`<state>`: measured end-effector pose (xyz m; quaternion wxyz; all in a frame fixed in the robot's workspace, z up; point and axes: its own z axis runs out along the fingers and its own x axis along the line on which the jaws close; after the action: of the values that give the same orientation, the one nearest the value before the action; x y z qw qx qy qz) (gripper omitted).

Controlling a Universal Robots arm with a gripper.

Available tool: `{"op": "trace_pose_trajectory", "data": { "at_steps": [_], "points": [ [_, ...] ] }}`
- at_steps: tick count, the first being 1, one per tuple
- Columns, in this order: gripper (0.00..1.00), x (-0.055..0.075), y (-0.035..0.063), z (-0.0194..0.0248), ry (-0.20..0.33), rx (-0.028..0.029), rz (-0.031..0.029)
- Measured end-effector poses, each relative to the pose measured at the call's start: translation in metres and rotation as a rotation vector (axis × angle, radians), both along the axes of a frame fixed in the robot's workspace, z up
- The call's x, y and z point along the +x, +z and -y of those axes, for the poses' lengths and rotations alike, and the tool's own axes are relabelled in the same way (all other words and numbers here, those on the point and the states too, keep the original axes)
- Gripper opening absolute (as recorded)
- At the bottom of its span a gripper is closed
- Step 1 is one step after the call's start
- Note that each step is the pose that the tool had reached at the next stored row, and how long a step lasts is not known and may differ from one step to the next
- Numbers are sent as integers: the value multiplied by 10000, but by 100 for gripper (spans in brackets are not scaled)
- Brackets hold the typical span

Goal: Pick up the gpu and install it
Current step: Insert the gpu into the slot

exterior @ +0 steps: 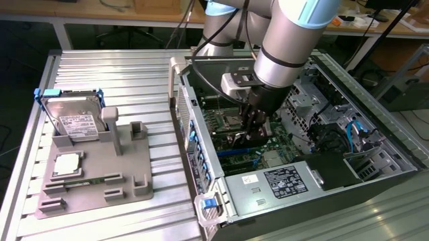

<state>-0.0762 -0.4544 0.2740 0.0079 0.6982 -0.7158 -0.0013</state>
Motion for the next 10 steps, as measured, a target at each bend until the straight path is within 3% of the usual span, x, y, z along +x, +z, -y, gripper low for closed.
{"op": "trace_pose_trajectory", "data": {
  "at_steps": [10],
  "points": [
    [27, -90, -91, 0, -1, -2, 0]
  ]
}}
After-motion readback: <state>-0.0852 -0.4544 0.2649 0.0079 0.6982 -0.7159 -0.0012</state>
